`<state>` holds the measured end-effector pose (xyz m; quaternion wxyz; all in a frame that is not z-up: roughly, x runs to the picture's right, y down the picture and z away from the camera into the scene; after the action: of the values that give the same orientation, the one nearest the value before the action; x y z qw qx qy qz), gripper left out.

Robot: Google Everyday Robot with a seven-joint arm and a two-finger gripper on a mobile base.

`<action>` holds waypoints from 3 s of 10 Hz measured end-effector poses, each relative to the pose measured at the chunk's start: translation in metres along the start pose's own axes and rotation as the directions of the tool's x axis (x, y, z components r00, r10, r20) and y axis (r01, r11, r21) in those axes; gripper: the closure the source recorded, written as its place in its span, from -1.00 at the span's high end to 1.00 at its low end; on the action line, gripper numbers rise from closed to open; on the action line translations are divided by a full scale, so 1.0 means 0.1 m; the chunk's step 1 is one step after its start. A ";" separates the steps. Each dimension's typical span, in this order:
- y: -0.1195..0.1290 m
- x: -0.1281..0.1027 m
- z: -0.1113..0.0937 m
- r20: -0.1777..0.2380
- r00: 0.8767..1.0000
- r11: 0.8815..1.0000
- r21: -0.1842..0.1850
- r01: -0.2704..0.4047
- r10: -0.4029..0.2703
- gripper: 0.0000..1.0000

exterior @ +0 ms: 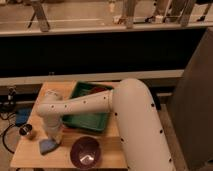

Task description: Wipe table surface with sponge

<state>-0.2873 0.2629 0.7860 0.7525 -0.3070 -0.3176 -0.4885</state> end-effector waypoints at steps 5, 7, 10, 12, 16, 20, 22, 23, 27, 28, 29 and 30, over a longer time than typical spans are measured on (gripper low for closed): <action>-0.22 -0.26 0.09 0.005 0.997 0.997 -0.039 0.073 -0.073 -1.00; -0.29 -0.49 0.15 -0.007 0.995 0.993 -0.076 0.095 -0.096 -1.00; -0.17 -0.93 0.22 -0.052 0.991 0.988 -0.097 0.117 -0.122 -1.00; -0.05 -1.00 0.23 -0.072 0.991 0.990 -0.090 0.109 -0.116 -1.00; 0.34 -0.73 0.17 -0.105 0.994 0.998 -0.057 0.026 -0.032 -1.00; 0.16 -0.26 -0.05 -0.155 0.988 1.000 -0.014 0.004 -0.006 -1.00; -0.08 -0.10 -0.09 -0.160 0.987 1.000 -0.006 0.027 -0.028 -1.00; -0.22 -0.09 -0.07 -0.152 0.987 0.999 -0.003 0.044 -0.044 -1.00; -0.74 -0.32 0.06 -0.075 0.984 0.986 0.012 0.165 -0.164 -1.00; -0.81 -0.44 0.06 -0.065 0.979 0.981 0.012 0.192 -0.191 -1.00; -0.85 -0.61 0.05 -0.055 0.973 0.975 0.009 0.224 -0.223 -1.00; -0.84 -0.75 0.03 -0.048 0.970 0.971 0.003 0.238 -0.237 -1.00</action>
<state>-0.3896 0.2780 0.7424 0.6972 -0.2521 -0.3363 -0.5807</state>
